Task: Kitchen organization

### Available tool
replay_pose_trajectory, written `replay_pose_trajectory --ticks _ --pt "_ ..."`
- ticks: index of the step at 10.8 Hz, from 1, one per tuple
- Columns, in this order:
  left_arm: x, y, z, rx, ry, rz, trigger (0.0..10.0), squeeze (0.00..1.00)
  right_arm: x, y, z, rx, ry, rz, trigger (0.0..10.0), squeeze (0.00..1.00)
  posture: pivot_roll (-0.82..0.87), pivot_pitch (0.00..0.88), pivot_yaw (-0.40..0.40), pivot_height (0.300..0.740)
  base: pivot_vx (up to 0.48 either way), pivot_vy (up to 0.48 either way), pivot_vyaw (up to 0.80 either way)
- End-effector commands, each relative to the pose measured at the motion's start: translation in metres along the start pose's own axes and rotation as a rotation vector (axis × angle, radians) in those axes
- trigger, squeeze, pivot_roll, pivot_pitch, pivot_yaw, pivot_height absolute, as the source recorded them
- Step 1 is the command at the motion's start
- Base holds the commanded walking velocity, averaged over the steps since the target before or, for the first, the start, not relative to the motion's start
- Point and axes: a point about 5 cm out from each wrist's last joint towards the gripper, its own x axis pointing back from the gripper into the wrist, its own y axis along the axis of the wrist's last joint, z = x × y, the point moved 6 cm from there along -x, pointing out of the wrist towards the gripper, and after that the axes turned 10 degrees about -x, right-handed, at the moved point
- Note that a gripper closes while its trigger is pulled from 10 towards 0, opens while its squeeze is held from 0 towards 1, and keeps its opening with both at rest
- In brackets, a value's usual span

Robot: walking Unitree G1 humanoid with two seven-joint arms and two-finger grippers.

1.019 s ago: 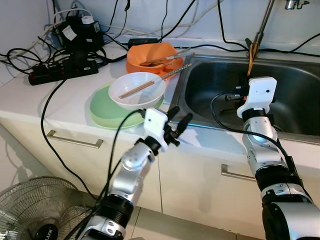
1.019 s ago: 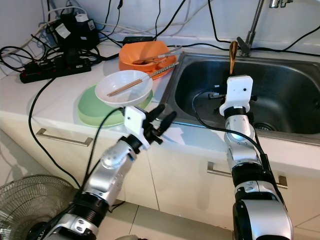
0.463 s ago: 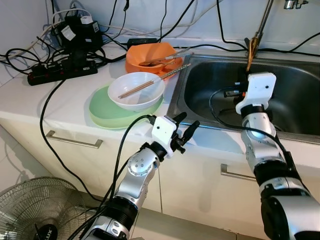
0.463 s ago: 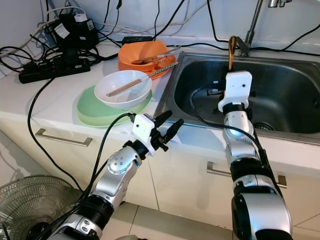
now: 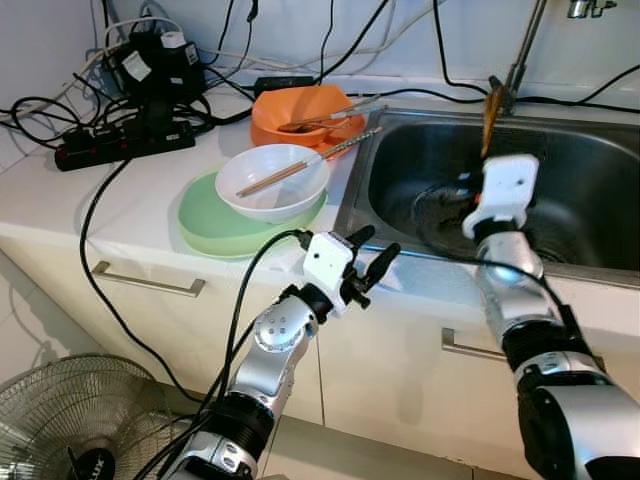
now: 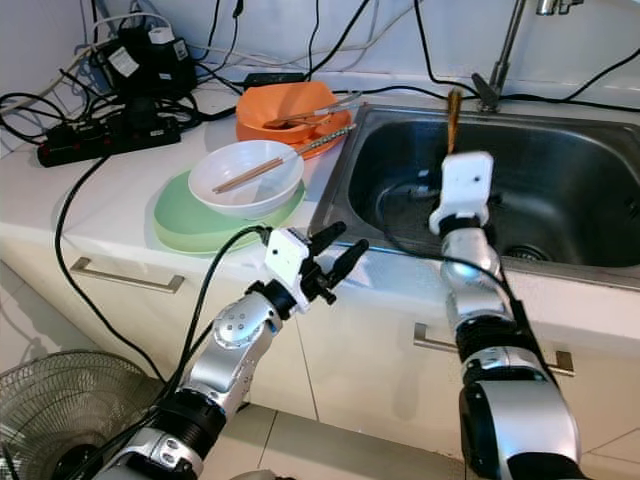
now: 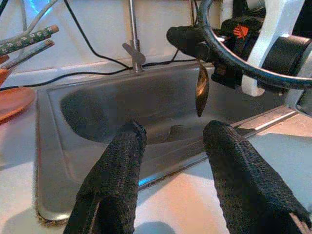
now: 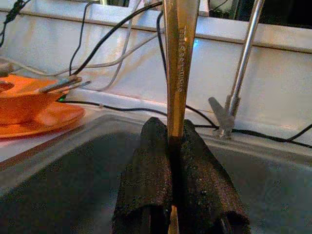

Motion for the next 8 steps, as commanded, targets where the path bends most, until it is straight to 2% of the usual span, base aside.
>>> replay_pose_trajectory --ticks 1,4,8 --pt "0.001 -0.004 -0.001 -0.001 -0.012 0.021 10.0 0.0 -0.004 0.005 0.006 0.0 0.016 -0.015 10.0 0.0 0.06 0.0 0.075 0.74 0.0 0.0 0.0" --pt "0.003 -0.005 0.0 -0.002 -0.017 0.027 10.0 0.0 0.002 -0.01 0.007 0.0 0.017 0.033 10.0 0.0 0.07 0.0 0.072 0.74 0.0 0.0 0.0" --pt "0.004 -0.006 0.0 0.0 -0.018 0.033 10.0 0.0 0.004 -0.017 0.01 -0.006 0.021 0.063 10.0 0.0 0.07 0.0 0.069 0.74 0.0 0.0 0.0"
